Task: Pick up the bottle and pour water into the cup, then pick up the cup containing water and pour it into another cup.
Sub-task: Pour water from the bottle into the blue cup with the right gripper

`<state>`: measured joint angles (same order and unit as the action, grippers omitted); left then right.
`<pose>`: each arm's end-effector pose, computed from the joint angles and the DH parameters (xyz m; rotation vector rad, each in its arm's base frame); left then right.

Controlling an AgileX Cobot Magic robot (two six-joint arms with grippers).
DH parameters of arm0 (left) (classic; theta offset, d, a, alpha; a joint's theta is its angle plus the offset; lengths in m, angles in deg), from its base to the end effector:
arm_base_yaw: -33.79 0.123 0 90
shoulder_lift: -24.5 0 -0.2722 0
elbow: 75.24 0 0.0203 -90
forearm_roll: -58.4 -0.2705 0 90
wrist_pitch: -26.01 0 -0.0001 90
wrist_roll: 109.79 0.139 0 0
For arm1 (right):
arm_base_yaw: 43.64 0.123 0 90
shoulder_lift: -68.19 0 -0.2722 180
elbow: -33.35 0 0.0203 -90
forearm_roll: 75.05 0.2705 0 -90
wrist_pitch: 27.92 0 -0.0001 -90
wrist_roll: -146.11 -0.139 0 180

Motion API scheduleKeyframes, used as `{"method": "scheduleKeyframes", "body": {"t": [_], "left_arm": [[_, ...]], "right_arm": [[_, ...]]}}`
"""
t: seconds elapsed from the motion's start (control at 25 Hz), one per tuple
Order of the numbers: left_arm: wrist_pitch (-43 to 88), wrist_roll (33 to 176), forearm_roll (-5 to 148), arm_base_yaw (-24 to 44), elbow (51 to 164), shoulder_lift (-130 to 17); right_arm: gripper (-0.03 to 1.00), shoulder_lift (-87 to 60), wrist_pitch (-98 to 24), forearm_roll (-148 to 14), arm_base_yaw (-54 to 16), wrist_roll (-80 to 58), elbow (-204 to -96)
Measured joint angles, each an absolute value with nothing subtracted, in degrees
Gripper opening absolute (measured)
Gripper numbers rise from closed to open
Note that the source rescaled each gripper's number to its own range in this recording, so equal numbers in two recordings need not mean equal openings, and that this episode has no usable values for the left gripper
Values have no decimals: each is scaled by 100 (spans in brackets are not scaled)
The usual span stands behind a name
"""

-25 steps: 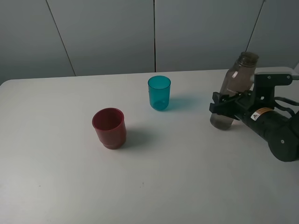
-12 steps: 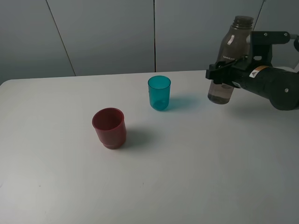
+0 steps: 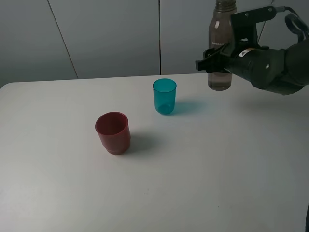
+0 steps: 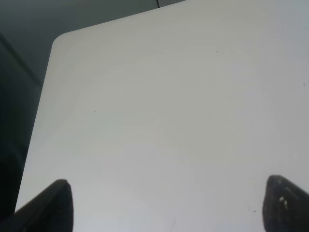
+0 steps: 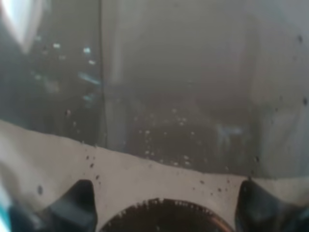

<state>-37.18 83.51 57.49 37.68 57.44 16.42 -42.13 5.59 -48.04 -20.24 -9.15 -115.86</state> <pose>0.0633 0.0063 0.2650 0.1690 2.0691 0.2032 0.3865 0.1293 0.1331 -0.2508 1.9014 0.0099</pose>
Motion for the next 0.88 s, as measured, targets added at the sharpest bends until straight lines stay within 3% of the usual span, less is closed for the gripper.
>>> {"method": "scheduleKeyframes", "body": {"t": [0.36, 0.88], "left_arm": [[-3718, 8341, 5749, 3768, 5744, 1642], [-3718, 8351, 5749, 3768, 5744, 1642]], "right_arm": [[2, -4982, 518, -4698, -1913, -370, -12029], [2, -5601, 752, -4126, -1913, 2071, -12555]]}}
